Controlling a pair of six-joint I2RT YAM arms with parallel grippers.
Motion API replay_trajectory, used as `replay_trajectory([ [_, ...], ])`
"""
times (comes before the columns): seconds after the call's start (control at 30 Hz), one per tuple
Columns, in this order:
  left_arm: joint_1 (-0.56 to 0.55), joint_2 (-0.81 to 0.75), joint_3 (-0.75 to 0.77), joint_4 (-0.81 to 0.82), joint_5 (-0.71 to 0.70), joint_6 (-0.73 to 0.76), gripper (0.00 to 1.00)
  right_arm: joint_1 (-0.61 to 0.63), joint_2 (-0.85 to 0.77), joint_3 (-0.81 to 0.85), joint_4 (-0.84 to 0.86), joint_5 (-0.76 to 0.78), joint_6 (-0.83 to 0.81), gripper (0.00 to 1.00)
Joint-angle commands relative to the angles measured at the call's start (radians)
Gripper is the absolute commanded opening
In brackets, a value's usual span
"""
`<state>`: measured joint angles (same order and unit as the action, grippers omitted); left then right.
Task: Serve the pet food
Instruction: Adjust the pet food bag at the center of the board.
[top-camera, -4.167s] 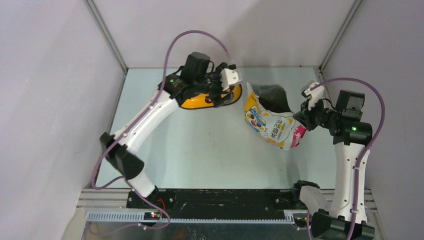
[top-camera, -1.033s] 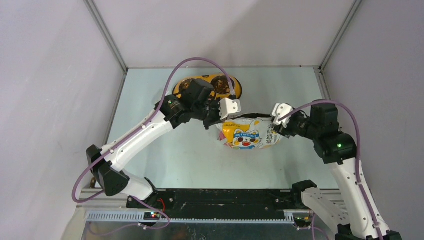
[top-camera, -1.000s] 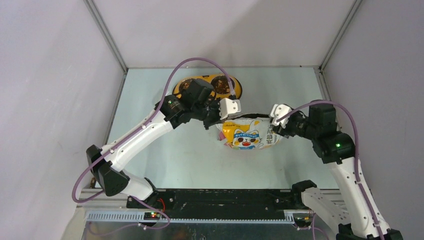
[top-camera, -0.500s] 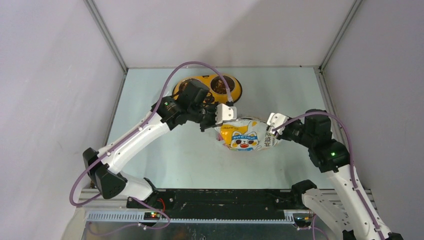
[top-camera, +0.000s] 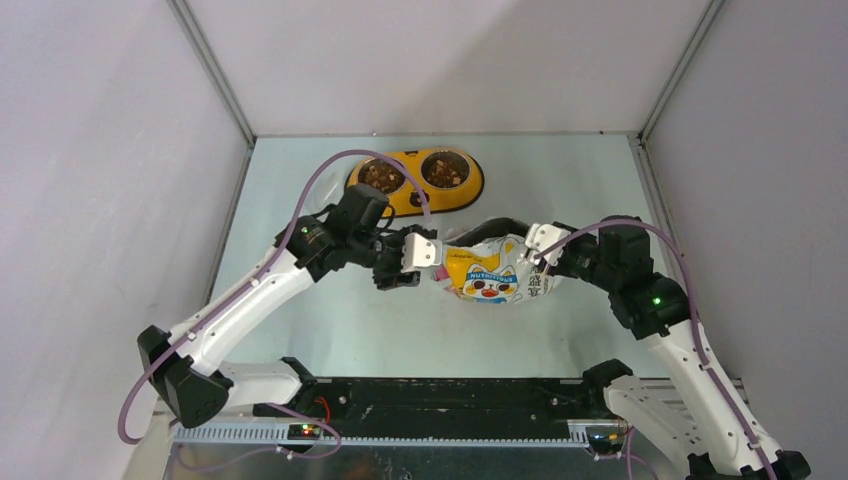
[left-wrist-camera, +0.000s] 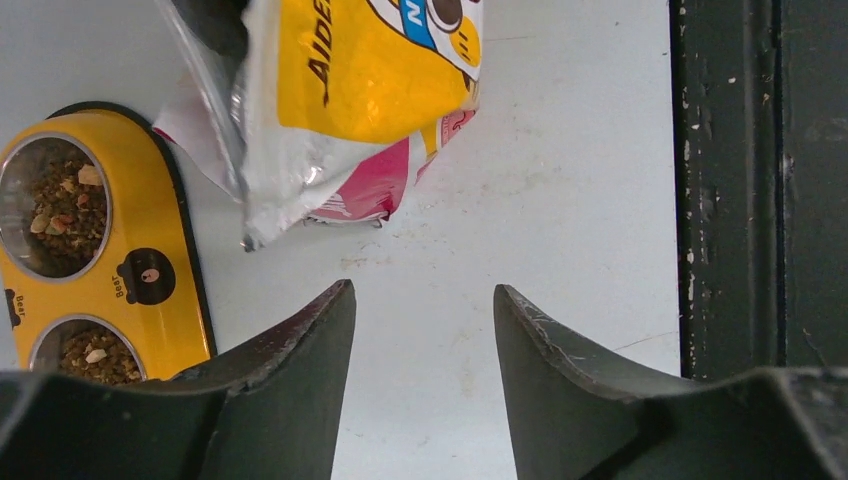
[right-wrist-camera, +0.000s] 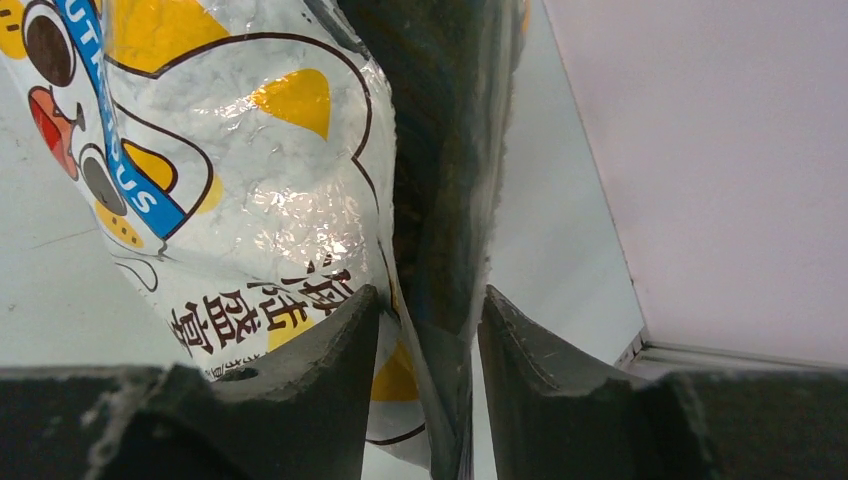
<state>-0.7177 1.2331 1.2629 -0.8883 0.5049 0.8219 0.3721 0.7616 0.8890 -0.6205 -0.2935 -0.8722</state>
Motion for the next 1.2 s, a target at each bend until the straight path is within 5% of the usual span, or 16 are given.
replay_trajectory([
  [0.0, -0.001, -0.054, -0.049, 0.132, 0.018, -0.031, 0.63, 0.009, 0.001, -0.036, 0.113, 0.081, 0.022, 0.45],
  [0.4, 0.0, -0.105, -0.089, 0.316, -0.127, -0.155, 0.86, -0.004, -0.125, -0.027, 0.129, -0.005, 0.093, 0.6],
  [0.57, 0.002, -0.108, 0.01, 0.201, -0.1, -0.089, 0.98, -0.06, -0.133, 0.028, 0.061, -0.081, 0.098, 0.69],
  [0.83, -0.005, 0.012, 0.134, 0.082, 0.015, -0.058, 1.0, -0.067, 0.018, 0.263, -0.317, -0.08, 0.002, 0.7],
  [1.17, -0.023, 0.187, 0.291, 0.036, 0.117, -0.118, 1.0, -0.048, 0.083, 0.317, -0.414, -0.045, 0.006, 0.7],
])
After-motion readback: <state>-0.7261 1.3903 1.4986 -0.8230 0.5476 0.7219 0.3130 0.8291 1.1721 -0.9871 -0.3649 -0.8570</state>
